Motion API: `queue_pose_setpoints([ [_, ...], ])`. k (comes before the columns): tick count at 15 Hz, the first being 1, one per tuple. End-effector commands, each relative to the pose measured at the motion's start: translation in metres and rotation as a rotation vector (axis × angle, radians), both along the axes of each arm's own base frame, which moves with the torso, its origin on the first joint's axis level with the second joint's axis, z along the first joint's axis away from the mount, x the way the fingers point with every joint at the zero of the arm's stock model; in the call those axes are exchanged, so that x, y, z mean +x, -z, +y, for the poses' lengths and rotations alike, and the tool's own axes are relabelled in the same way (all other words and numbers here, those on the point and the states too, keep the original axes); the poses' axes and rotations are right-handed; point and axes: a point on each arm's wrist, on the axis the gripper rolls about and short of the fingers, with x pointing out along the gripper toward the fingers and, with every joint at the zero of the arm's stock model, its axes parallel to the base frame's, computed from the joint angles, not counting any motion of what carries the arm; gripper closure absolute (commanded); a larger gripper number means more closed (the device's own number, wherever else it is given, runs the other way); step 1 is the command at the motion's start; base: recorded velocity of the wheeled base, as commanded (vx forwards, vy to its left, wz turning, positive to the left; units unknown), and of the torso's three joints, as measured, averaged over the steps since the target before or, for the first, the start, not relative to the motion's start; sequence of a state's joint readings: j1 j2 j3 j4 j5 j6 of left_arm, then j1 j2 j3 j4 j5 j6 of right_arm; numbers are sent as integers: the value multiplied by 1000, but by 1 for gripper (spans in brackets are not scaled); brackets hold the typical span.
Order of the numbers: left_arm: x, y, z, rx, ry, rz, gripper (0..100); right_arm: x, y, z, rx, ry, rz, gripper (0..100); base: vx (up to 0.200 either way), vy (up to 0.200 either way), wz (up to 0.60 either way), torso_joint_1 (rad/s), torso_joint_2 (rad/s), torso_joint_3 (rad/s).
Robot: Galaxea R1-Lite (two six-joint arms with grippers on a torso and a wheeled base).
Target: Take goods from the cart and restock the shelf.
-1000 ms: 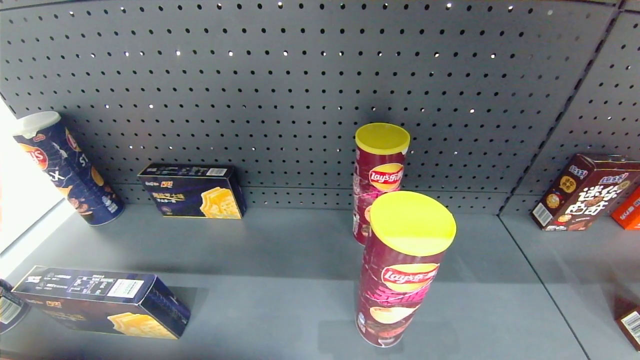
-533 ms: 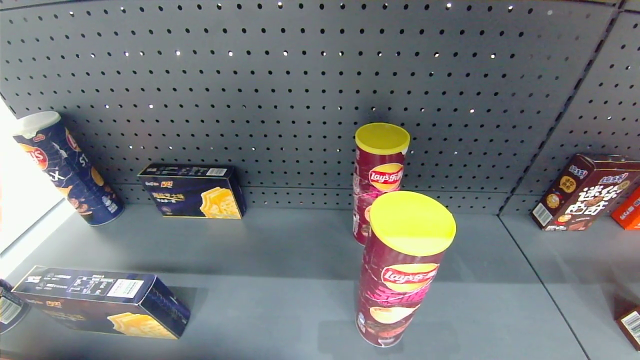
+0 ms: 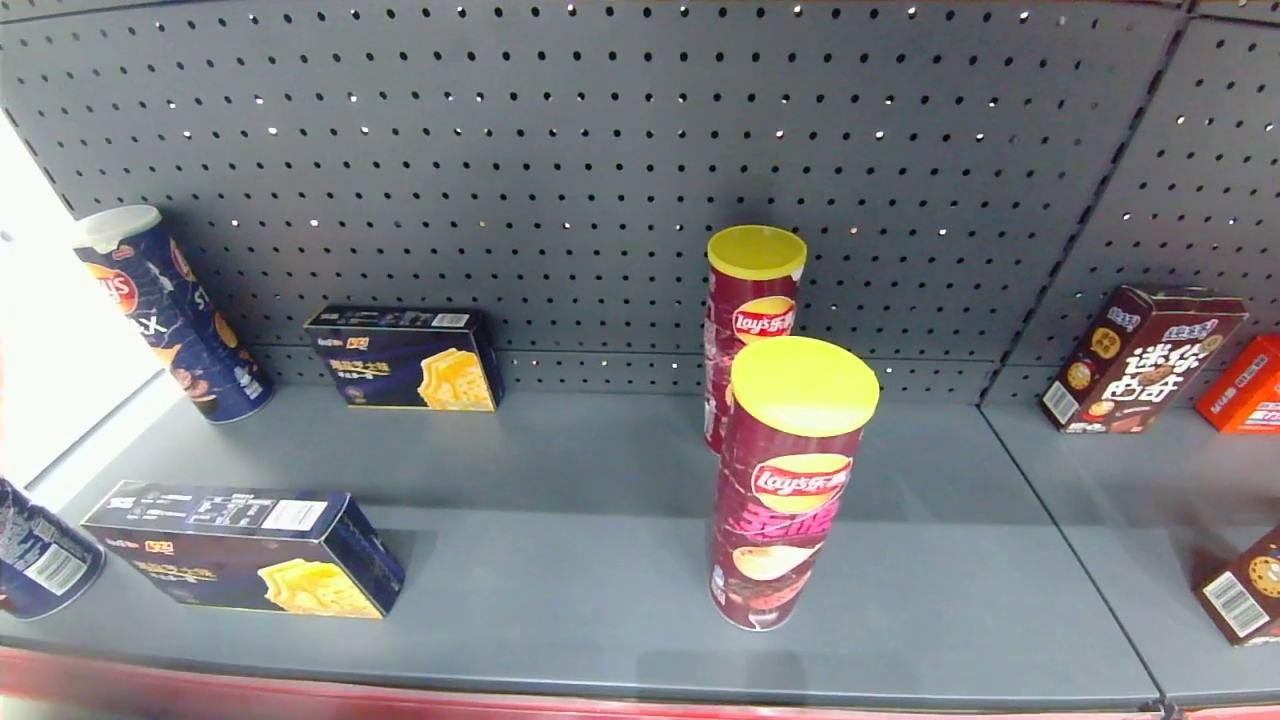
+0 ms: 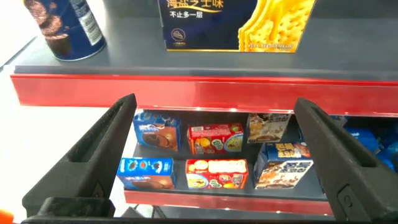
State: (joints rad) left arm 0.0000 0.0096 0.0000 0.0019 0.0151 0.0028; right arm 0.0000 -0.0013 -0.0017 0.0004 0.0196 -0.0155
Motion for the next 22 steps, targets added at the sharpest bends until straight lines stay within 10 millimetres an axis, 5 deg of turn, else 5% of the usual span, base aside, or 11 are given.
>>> queue_pose_setpoints([
  [1, 0, 0, 0, 0, -2, -2, 0, 0, 0, 0, 0, 0, 1, 0, 0, 0, -600, 7, -2, 2],
  [22, 0, 0, 0, -3, -3, -1, 0, 0, 0, 0, 0, 0, 1, 0, -10, 0, 29, 1, 0, 0],
])
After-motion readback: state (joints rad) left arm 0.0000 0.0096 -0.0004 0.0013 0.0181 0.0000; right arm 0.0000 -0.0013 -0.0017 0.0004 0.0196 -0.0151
